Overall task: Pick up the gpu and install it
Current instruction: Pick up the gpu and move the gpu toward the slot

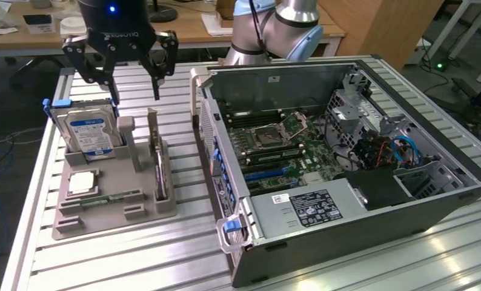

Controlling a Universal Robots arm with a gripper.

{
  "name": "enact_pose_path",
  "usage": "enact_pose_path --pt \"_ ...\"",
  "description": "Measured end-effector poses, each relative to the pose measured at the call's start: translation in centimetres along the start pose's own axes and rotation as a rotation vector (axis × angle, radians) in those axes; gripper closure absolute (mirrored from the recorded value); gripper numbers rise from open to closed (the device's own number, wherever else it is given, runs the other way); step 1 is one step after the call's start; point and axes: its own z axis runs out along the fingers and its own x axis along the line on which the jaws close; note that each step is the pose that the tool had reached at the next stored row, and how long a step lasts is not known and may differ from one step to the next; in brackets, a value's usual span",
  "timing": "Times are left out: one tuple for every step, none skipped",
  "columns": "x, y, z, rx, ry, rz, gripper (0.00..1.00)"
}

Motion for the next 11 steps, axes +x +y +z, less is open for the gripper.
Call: enact_pose_path --pt "0.0 -0.03 0.20 -0.0002 0.0001 -0.005 0.35" --pt "-0.1 -0.06 0.38 -0.0002 0.0002 -0.009 0.35" --pt "-0.1 -0.10 0.56 -0.0003 0.0003 -0.011 0.35" --pt "-0.1 -0.17 0.74 -0.0004 0.0003 -0.013 0.35" --pt "-0.2 -0.25 0.92 -0.0004 0.0004 -0.015 0.35" --pt "-0.2 -0.32 1.10 -0.0005 0.0004 -0.016 0.35" --pt "-0.2 -0.35 1.27 -0.0005 0.0005 -0.017 0.35" --pt "-0.2 -0.36 1.47 -0.0005 0.0006 -0.020 0.35" --pt "-0.3 -0.37 1.63 -0.0004 0.0008 -0.022 0.35" --pt "-0.4 -0.38 1.82 -0.0005 0.0008 -0.024 0.35" --pt "-0.4 -0.39 2.01 -0.0006 0.0008 -0.025 0.35"
